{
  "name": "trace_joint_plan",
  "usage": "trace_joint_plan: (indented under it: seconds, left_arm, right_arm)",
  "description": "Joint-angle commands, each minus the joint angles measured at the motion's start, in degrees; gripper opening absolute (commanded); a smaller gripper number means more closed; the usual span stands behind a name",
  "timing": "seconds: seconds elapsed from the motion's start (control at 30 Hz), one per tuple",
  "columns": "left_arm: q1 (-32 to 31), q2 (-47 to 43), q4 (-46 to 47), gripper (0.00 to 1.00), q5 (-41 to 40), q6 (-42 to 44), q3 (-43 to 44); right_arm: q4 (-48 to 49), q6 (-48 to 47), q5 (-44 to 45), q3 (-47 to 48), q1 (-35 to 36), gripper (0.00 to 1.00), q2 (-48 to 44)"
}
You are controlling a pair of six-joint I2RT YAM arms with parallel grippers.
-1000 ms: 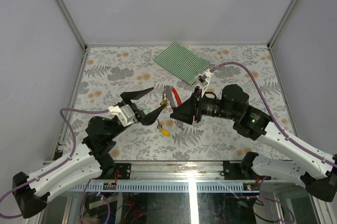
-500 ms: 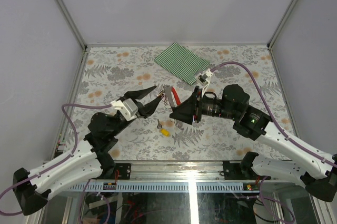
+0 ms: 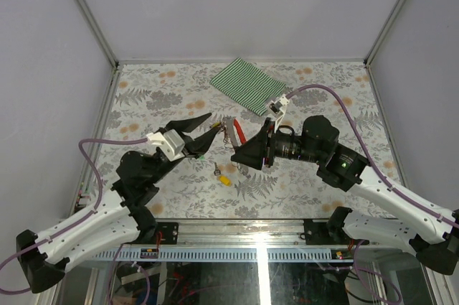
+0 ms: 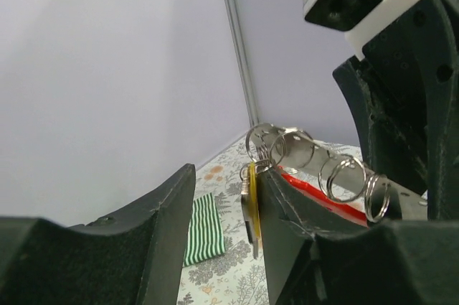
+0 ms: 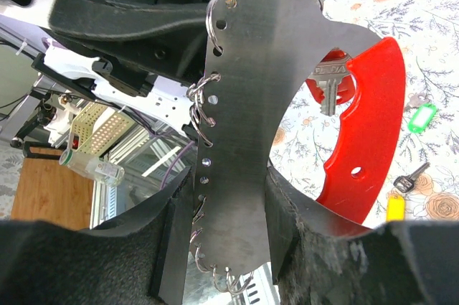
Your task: Put the keys on the keyring
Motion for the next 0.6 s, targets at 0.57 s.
trace_joint_plan:
  seconds: [0.57]
  left_arm:
    - [-0.21,1.63,-6.08,0.48,-3.77,-3.87,4.45]
  right_arm:
    - [-5.32,-0.34,6.34,2.64,0.19,0.0,-1.18]
